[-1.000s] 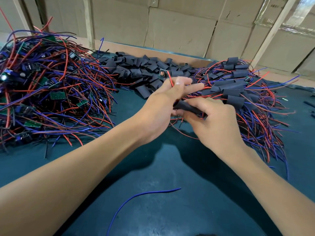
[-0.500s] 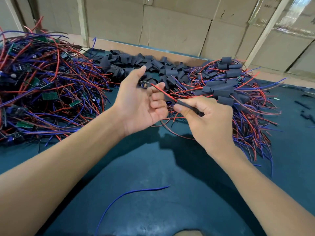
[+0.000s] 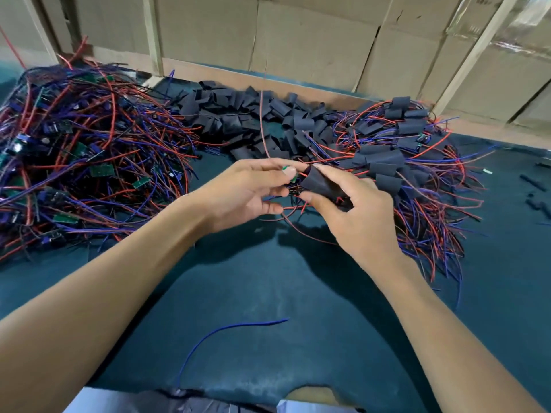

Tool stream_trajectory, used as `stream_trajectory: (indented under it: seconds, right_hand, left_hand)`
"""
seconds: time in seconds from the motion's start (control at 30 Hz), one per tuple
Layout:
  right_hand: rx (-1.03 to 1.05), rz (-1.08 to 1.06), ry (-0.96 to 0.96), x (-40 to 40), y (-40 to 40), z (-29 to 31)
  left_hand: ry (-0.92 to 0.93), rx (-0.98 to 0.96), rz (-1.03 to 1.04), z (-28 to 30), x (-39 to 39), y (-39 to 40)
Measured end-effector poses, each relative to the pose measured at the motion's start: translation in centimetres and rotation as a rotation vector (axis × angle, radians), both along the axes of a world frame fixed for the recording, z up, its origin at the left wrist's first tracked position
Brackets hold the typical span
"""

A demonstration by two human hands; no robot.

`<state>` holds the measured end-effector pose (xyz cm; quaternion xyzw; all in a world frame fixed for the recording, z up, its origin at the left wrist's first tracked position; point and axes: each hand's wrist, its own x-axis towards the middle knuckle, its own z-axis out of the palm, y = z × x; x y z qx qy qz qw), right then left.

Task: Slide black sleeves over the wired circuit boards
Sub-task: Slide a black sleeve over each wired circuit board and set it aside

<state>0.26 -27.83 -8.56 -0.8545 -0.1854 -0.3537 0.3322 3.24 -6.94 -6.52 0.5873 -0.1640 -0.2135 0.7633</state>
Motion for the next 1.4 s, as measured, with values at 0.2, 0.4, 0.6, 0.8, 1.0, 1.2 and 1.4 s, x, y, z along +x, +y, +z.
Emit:
stream_trajectory:
  seconds: [0.2,0.4,0.6,0.8,1.0,1.2,1.4]
  right_hand:
    - [-0.043,0.021,-0.135,0.5,0.1,-0.3]
    - [-0.057,0.013,-0.124,0.4,-0.2,-0.3]
    - [-0.107,-0.02,-0.177,0.6,-0.6,-0.6]
    - [-0.182,-0.066,-0.237,0.5,-0.5,-0.7]
    - [-0.139,-0.033,-0.241,0.3,-0.3,-0.3]
    - [-0.195,-0.024,-0.382,0.5,-1.5,4.0]
    - [-0.277,-0.294,-0.081,1.4,-6.2,10.2]
  left_hand:
    - [0.009,-0.138,0.141,-0.3,0.0,-0.9]
    - [0.028,-0.182,0.217,-0.2,-0.1,-0.9]
    - [-0.084,-0.129,0.304,-0.2,-0.3,-1.3]
    - [-0.11,-0.12,0.33,-1.2,-0.7,-2.1]
    - [-0.188,-0.106,0.262,-1.4,-1.4,-2.8]
    - [-0.244,-0.107,0.362,-0.3,-1.0,-2.2]
    - [-0.411,0.35,0.713,0.5,1.1,0.5]
